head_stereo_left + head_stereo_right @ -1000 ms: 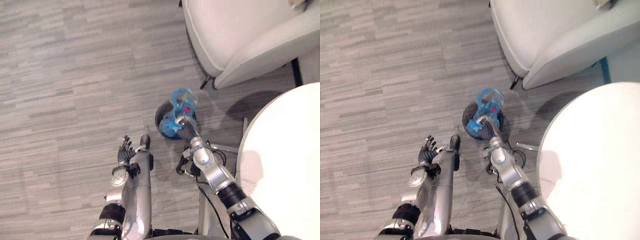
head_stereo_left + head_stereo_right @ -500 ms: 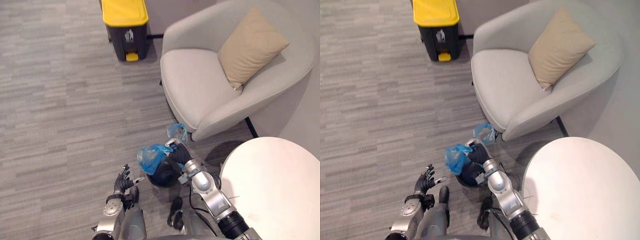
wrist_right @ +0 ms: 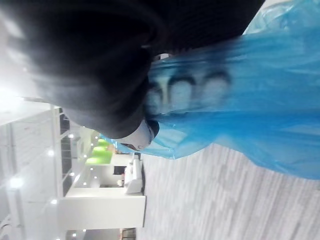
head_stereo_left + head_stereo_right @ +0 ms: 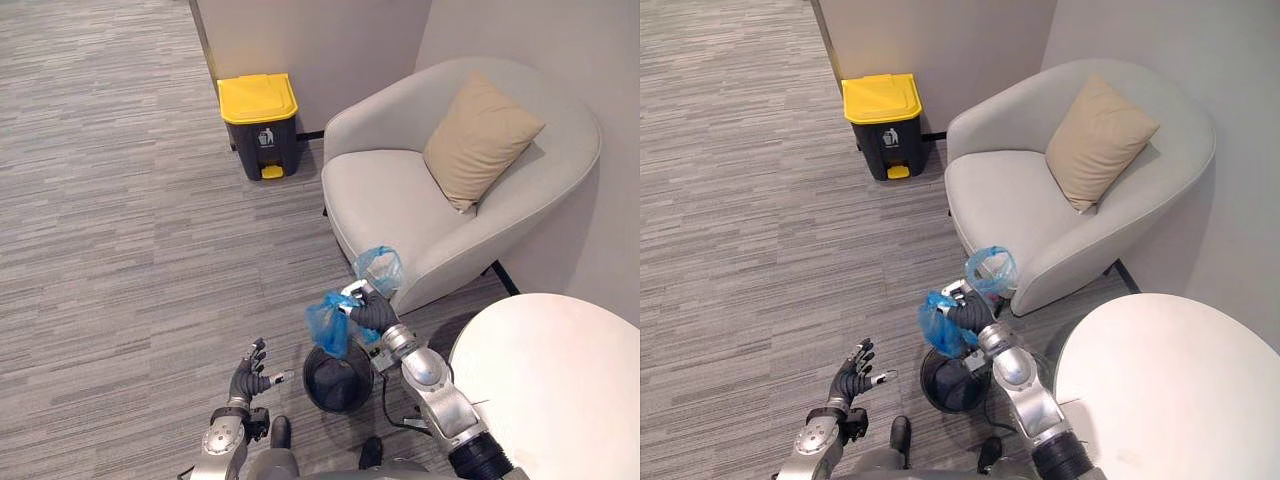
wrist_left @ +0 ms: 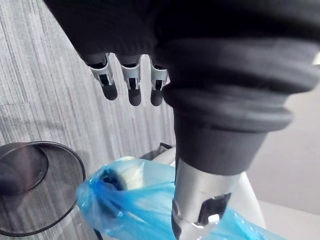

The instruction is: Gather rubbish on tea table into small bin, then transfer packed bag to large trash can.

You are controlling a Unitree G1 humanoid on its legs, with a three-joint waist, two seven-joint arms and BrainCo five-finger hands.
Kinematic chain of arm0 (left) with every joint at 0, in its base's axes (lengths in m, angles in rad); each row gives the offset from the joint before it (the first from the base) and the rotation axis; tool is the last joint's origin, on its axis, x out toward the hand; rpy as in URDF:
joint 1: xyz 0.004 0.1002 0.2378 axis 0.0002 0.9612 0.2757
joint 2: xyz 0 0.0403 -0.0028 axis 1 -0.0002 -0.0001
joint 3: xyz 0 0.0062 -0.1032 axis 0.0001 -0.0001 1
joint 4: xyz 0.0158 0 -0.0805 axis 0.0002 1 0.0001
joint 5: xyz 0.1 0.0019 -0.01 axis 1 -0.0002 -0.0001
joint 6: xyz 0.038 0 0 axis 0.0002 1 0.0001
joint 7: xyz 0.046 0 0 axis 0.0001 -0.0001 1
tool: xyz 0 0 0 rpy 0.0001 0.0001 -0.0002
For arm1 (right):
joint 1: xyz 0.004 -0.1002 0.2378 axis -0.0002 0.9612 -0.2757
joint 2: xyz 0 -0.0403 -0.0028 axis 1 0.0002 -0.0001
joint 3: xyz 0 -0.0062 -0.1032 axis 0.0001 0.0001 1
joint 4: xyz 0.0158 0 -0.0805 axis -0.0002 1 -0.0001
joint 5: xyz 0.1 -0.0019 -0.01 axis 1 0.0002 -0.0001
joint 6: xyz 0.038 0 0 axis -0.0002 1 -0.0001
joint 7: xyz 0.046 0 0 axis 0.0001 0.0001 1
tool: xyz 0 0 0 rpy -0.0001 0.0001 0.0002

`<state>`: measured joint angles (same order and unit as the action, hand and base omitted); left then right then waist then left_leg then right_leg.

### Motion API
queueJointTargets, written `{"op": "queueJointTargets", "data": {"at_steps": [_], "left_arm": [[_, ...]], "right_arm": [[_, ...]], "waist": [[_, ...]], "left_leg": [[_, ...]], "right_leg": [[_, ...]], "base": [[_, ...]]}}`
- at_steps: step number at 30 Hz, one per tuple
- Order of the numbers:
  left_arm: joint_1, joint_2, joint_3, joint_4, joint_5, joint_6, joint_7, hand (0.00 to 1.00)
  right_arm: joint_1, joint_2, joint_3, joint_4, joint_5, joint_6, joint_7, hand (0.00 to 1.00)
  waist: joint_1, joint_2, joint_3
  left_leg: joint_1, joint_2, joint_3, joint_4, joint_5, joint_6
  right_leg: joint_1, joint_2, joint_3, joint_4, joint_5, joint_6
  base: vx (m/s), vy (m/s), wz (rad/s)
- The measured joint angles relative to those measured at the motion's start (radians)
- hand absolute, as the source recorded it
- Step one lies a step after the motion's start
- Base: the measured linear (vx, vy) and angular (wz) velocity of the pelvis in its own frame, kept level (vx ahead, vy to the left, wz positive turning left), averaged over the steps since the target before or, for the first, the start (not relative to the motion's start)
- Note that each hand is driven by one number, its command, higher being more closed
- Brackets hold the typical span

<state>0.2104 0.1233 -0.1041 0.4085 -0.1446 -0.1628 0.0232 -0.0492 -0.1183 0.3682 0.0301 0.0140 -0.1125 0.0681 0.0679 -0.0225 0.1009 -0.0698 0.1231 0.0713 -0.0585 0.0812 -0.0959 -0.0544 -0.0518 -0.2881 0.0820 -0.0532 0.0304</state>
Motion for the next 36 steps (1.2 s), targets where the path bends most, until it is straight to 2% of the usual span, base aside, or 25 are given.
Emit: {"op": "queueJointTargets", "data": {"at_steps": [8, 13, 18, 21, 30, 36], "left_arm": [[0.022, -0.003, -0.053, -0.202, 0.012, -0.021, 0.004, 0.00], [-0.006, -0.003, -0.083, -0.333, 0.059, -0.042, 0.025, 0.00], [-0.045, 0.000, -0.104, -0.425, 0.129, -0.060, 0.052, 0.00], [-0.066, 0.012, -0.123, -0.438, 0.171, -0.066, 0.067, 0.00], [-0.139, 0.019, -0.193, -0.440, 0.270, -0.067, 0.072, 0.00], [-0.191, 0.016, -0.222, -0.426, 0.316, -0.065, 0.095, 0.00]], "right_arm": [[-0.004, -0.034, 0.001, -0.021, 0.100, -0.017, 0.000, 1.00], [-0.034, -0.047, 0.003, -0.022, 0.126, -0.017, 0.000, 1.00], [-0.060, -0.065, 0.017, -0.097, 0.176, -0.020, 0.008, 1.00], [-0.086, -0.066, 0.040, -0.097, 0.195, -0.022, 0.033, 1.00], [-0.116, -0.084, 0.116, -0.171, 0.346, -0.023, 0.083, 1.00], [-0.161, -0.084, 0.176, -0.174, 0.421, -0.027, 0.090, 1.00]], "waist": [[-0.002, 0.007, -0.044], [-0.002, 0.006, -0.053], [-0.006, 0.006, -0.066], [-0.024, 0.006, -0.067], [-0.033, 0.006, -0.081], [-0.038, 0.006, -0.089]], "left_leg": [[0.014, -0.002, -0.002, -0.014, 0.006, 0.008], [0.033, -0.003, 0.005, -0.026, 0.008, 0.009], [0.037, -0.006, 0.010, -0.033, 0.009, 0.011], [0.048, -0.007, 0.010, -0.034, 0.008, 0.011], [0.054, -0.005, 0.027, -0.034, 0.008, 0.011], [0.069, -0.004, 0.027, -0.035, 0.008, 0.011]], "right_leg": [[0.006, 0.003, 0.010, -0.001, 0.000, 0.000], [0.018, 0.003, 0.015, -0.007, 0.000, 0.000], [0.021, 0.003, 0.020, -0.017, 0.005, 0.001], [0.034, 0.003, 0.022, -0.021, 0.005, 0.001], [0.037, 0.007, 0.044, -0.041, 0.023, 0.000], [0.053, 0.009, 0.044, -0.046, 0.024, -0.001]], "base": [[0.00, 0.000, 0.00], [0.01, 0.003, -0.02], [0.02, 0.007, -0.02], [0.00, 0.000, 0.00], [0.00, 0.005, -0.06], [0.00, 0.000, 0.00]]}}
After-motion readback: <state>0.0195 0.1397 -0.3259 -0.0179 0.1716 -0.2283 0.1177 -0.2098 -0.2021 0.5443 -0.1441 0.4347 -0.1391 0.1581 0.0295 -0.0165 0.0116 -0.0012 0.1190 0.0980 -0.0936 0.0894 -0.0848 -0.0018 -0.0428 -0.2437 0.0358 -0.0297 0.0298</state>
